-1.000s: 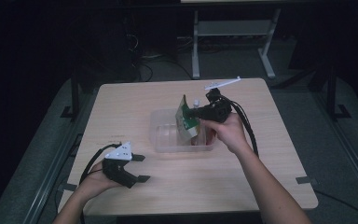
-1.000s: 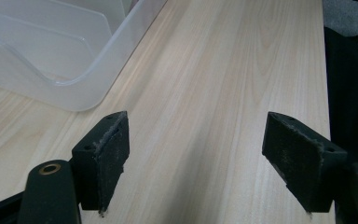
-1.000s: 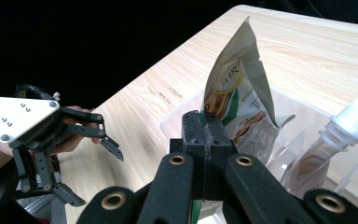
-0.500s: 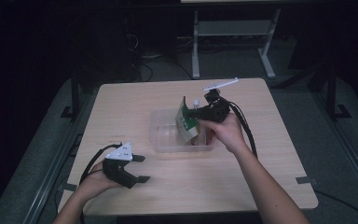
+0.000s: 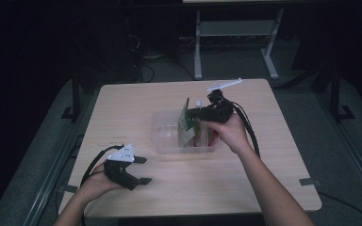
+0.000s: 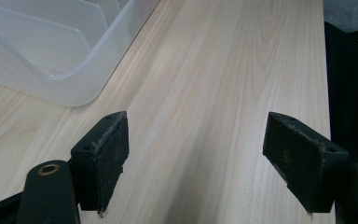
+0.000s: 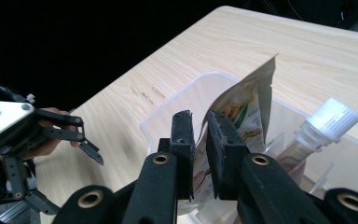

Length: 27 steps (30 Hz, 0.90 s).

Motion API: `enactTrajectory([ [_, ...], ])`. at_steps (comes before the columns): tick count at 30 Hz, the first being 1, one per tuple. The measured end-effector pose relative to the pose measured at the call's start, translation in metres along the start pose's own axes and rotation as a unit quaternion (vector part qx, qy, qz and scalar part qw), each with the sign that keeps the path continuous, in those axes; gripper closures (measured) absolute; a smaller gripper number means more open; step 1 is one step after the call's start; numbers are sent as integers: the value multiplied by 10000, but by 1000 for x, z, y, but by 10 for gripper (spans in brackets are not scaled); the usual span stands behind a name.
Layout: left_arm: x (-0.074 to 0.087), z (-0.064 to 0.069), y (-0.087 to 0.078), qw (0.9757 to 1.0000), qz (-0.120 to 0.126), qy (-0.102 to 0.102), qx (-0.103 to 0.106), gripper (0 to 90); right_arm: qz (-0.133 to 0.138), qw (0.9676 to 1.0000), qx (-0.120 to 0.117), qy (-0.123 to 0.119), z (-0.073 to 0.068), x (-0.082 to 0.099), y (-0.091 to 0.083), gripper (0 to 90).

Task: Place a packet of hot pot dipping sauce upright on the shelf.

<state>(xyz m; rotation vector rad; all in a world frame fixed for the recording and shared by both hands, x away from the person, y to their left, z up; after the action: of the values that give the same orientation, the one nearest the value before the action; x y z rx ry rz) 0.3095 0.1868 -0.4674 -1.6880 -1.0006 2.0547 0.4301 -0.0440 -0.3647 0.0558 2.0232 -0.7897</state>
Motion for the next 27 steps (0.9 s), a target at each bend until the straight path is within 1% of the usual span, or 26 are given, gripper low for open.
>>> enactTrajectory([
  [3,0,0,0,10000,-6,-5,0,221,55,10000,-11,-59,-1,-2,-2,787],
  [5,0,0,0,10000,-11,-5,-2,221,72,9998,52,-152,-1,-3,-5,770],
  [8,0,-1,0,10000,1,-10,-15,221,69,9998,78,-172,-1,-4,-9,753],
  [9,0,-1,-1,10000,7,-52,-40,221,84,9997,120,-184,-1,-5,-12,727],
  [10,0,-1,-1,10000,7,-52,-40,221,84,9997,120,-184,-1,-5,-12,727],
  [11,-1,-3,-2,9999,14,-59,-102,221,125,9995,140,-256,-1,-6,-15,693],
  [12,-1,-3,-2,9999,14,-59,-102,221,110,9995,182,-253,-1,-6,-16,677],
  [13,-1,-4,-4,9999,45,-72,-137,221,118,9992,213,-316,-1,-7,-18,653],
  [15,-2,-5,-4,9998,63,-91,-155,221,127,9991,232,-329,-1,-8,-20,638],
  [16,-2,-5,-5,9998,71,-85,-175,221,138,9991,237,-325,-1,-8,-22,618],
  [17,-2,-6,-6,9997,55,-90,-206,220,151,9987,261,-403,-1,-8,-26,571],
  [18,-2,-6,-6,9997,55,-90,-206,218,151,9987,261,-403,-1,-8,-26,571],
  [19,-2,-6,-7,9996,81,-108,-245,217,144,9987,256,-426,-2,-8,-30,515],
  [20,-2,-6,-7,9996,81,-108,-245,216,144,9987,256,-426,-2,-8,-30,515],
  [25,3,-9,-10,9992,27,-192,-339,193,118,9969,389,-680,-4,-4,-42,324],
  [26,3,-9,-10,9992,27,-192,-339,185,108,9962,457,-732,-4,-2,-44,304],
  [27,3,-10,-10,9992,21,-187,-360,185,108,9962,457,-732,-4,-2,-44,304],
])
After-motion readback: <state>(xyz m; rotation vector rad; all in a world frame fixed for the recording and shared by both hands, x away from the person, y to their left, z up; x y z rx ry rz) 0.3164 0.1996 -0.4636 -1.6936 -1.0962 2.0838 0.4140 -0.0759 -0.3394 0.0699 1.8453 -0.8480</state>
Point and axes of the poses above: each handheld gripper's, and its own axes: y roughly forward along the jaws, x roughly out of its underside, z roughly to its right, the point moved 7 cm from there along y, roughly forward along the jaws
